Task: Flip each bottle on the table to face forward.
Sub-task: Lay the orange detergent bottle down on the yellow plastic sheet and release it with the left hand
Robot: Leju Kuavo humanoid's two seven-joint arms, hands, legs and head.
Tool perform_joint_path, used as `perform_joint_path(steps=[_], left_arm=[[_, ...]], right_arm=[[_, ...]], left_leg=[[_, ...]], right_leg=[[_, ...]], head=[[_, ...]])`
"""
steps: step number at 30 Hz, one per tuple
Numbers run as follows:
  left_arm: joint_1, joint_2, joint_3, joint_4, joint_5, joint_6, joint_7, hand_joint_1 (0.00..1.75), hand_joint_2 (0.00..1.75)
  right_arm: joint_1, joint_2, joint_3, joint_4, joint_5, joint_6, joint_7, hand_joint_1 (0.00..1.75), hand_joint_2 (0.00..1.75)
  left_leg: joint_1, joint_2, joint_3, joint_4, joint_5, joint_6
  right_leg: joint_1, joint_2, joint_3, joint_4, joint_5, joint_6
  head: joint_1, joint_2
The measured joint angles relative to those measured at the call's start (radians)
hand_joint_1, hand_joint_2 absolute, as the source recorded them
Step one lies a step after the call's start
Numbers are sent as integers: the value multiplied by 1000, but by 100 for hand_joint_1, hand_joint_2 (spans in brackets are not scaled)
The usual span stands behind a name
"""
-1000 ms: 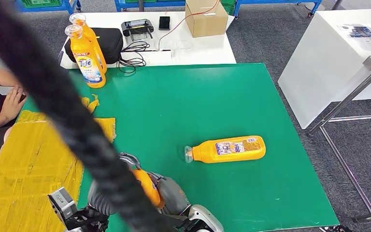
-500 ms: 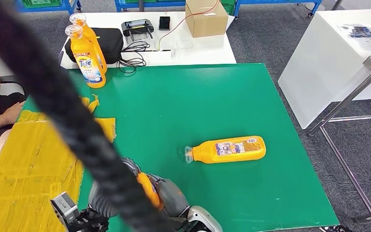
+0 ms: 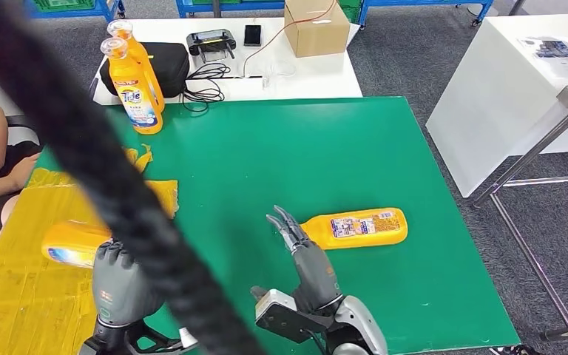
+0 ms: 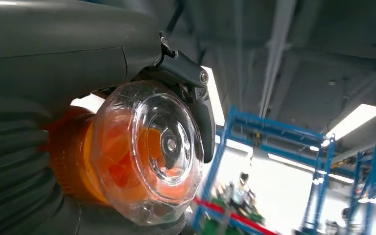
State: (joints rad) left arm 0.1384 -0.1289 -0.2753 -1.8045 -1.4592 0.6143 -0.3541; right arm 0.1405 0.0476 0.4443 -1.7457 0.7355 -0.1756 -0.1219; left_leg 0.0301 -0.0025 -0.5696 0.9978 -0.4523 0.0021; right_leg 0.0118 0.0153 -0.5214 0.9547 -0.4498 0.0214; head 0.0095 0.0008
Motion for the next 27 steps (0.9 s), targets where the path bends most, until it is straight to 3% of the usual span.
perform_joint_path(steps=[7, 9, 12, 13, 14, 17, 22, 27], left_arm=[[-12, 50, -41, 38, -87, 16, 92, 175, 175], [-52, 107, -75, 70, -100, -37, 212, 175, 175], [-150, 223, -207, 201, -107, -83, 521, 175, 175], [-172, 245, -247, 265, -107, -81, 574, 172, 175], [-187, 257, -271, 329, -108, -77, 580, 129, 175], [-212, 268, -282, 512, -108, -67, 454, 0, 175], [-278, 273, -263, 733, -107, -112, 403, 0, 175], [-338, 261, -241, 829, -107, -133, 377, 0, 175]], right_arm=[[11, -37, -53, -58, -5, 15, -7, 0, 175], [6, -51, -58, -62, -2, 19, -3, 0, 175], [-13, -82, -73, -62, 8, 34, 7, 0, 175], [-21, -93, -82, -60, 12, 42, 9, 0, 175], [-30, -103, -92, -58, 16, 50, 10, 0, 175], [-56, -132, -120, -45, 46, 63, 11, 0, 175], [-92, -185, -163, -4, 150, 64, 24, 0, 175], [-114, -219, -192, 34, 173, 76, 36, 0, 175]], left_leg=[[0, 0, 0, 0, 0, 1], [0, -1, 0, 0, 1, 1], [0, -1, 0, 0, 2, 1], [0, -1, 0, 0, 3, 1], [-1, -1, 0, 0, 3, 1], [-2, -1, 0, 0, 4, 1], [-4, -4, 0, 0, 4, 2], [-5, -7, 3, 0, 5, 4]], right_leg=[[0, 0, -1, 0, 0, 0], [0, -1, -1, 0, 0, 0], [0, -2, -1, 2, 0, 0], [0, -2, 0, 3, 0, 0], [0, -2, 0, 3, 0, 0], [-2, -1, -1, 3, 0, 1], [-4, -6, 1, 3, 0, 1], [-5, -9, 5, 3, 0, 1]], head=[[0, 0], [0, 0], [0, 0], [0, 0], [0, 0], [0, 0], [0, 0], [0, 0]])
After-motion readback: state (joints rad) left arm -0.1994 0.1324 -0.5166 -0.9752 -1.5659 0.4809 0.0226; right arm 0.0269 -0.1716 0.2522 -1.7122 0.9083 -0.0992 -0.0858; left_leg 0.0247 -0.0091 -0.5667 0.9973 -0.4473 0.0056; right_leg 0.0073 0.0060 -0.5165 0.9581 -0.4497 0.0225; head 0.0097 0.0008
